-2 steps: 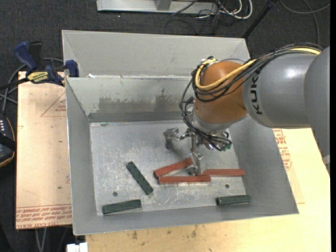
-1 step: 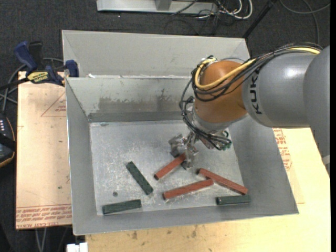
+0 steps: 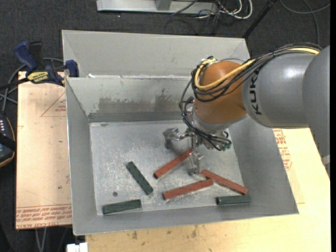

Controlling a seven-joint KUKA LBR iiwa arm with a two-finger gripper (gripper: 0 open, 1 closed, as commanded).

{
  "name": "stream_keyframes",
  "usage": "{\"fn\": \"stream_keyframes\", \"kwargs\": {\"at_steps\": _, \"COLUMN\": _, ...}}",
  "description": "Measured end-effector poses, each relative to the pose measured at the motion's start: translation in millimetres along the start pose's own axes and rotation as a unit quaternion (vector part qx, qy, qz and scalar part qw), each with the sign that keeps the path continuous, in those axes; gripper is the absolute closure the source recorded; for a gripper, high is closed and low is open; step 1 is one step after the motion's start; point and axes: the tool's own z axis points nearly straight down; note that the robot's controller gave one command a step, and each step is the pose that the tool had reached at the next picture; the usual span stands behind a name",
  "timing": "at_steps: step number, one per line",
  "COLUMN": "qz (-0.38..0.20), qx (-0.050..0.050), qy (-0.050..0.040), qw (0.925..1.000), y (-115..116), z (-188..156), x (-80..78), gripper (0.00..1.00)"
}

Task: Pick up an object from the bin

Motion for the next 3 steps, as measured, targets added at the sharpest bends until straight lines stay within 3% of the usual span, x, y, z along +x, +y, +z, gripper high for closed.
{"fn": "stream_keyframes", "kwargs": {"at_steps": 1, "qz": 0.0, "qx": 0.0, "qy": 0.0002, "qw": 1.0, "y": -0.2, "z": -0.1, "x": -0.2, "gripper": 1.0}}
{"fn": "stream_keyframes", "kwargs": {"at_steps": 2, "qz": -0.163, "qx": 0.003, "qy": -0.0017, "qw": 0.9866, "y": -5.3, "z": -162.6, "x": 37.1, "gripper": 1.0}}
{"fn": "stream_keyframes", "kwargs": {"at_steps": 3, "qz": -0.163, "qx": 0.0, "qy": 0.0001, "qw": 0.9866, "y": -4.1, "z": -159.4, "x": 37.6, "gripper": 0.0}}
